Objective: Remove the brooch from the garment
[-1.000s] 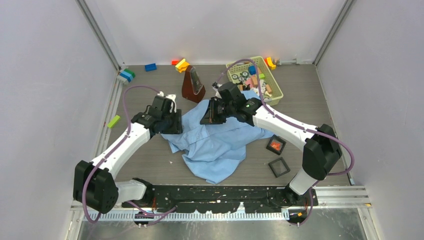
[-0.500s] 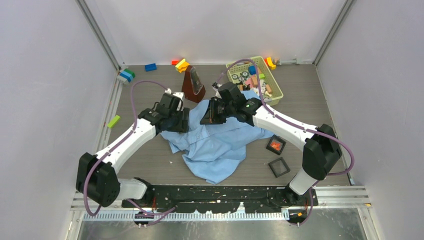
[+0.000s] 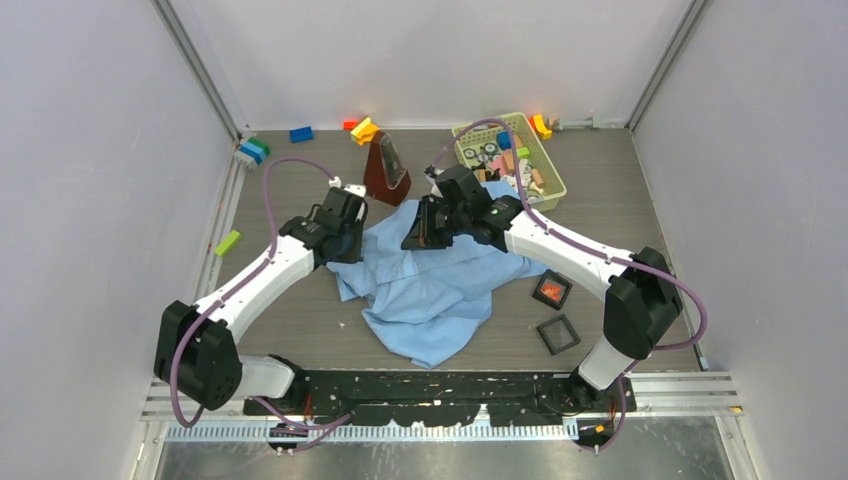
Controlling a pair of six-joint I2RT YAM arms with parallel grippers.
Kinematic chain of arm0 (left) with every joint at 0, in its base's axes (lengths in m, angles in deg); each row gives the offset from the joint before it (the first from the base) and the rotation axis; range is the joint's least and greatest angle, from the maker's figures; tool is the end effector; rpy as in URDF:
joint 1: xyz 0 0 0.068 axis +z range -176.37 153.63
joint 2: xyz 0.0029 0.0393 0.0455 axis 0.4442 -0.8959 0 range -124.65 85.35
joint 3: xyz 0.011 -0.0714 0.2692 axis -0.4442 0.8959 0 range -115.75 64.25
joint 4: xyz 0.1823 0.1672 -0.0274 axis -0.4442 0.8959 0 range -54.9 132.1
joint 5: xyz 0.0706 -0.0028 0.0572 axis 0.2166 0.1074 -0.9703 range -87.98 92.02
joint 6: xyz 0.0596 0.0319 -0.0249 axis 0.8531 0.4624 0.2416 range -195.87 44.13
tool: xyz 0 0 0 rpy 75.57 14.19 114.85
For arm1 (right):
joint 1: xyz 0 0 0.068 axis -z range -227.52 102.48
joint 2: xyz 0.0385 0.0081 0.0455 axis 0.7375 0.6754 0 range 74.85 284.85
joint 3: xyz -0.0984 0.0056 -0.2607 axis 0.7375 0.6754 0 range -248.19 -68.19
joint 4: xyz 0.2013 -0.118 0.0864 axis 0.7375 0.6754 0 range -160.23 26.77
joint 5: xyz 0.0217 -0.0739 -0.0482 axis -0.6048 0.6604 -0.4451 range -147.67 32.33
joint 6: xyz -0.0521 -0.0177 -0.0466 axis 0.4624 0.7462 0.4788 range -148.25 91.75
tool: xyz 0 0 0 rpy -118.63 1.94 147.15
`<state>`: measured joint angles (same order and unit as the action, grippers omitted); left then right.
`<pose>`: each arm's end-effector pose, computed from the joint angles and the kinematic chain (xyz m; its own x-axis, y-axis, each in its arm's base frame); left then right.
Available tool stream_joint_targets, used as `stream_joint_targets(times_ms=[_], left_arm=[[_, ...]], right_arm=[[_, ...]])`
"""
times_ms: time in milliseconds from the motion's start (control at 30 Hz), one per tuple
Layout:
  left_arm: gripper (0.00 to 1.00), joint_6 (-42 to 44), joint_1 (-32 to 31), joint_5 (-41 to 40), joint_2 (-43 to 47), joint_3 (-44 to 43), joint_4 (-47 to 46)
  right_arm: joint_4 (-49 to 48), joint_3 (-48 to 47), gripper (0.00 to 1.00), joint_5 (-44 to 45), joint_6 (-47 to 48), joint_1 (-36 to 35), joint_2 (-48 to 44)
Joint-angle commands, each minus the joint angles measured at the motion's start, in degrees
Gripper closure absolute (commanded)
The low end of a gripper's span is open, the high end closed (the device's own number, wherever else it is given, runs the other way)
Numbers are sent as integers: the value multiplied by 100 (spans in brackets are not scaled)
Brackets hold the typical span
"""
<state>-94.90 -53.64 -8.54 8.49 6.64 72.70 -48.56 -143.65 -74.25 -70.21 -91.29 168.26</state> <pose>0.2446 -0.1138 0.2458 -0.8214 0.0628 -0.5669 0.0989 0.9945 -0.0331 0.2596 0.2721 0.2851 -0.8918 0.0329 -0.4511 -0.3032 0.6965 0.6503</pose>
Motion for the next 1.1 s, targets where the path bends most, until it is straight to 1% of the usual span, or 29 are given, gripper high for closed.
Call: stream_joint_targets(times_ms=[0,133,167,200,233,333,400,500,567,733,800,900,1000,1067], left_arm=[[95,96,34,-255,315,-86,-86],[94,103,96,-72,284,-84,-191],[90,109,98,-34,267,-84,-232],[83,116,99,38,268,-84,-274],[70,118,99,147,259,-84,-306],[54,136,99,372,236,-63,-362],[49,203,99,507,247,-13,-405],[44,485,90,842,294,46,-406],[42,660,30,878,393,132,-447],[41,1031,-189,646,465,274,-569],[43,1035,-217,451,376,240,-520],[55,992,-217,197,223,153,-450],[72,945,-217,2,157,144,-494],[74,945,-218,-116,144,151,-533]], right_arm=[[-44,-251,99,-29,17,0,43],[-45,-241,100,-63,5,4,50],[-42,-241,99,-68,-1,2,53],[-36,-250,99,-68,9,0,48],[-34,-254,99,-72,2,5,47],[-34,-265,100,-86,9,10,50],[-32,-284,99,-117,-3,16,71],[-32,-313,99,-194,-18,38,103],[-32,-342,100,-223,-27,55,129],[-15,-407,99,-284,-37,107,183],[-14,-435,100,-311,-47,115,202],[-14,-456,99,-347,-58,122,221],[-17,-455,99,-371,-66,123,233],[-14,-448,99,-379,-67,123,243]])
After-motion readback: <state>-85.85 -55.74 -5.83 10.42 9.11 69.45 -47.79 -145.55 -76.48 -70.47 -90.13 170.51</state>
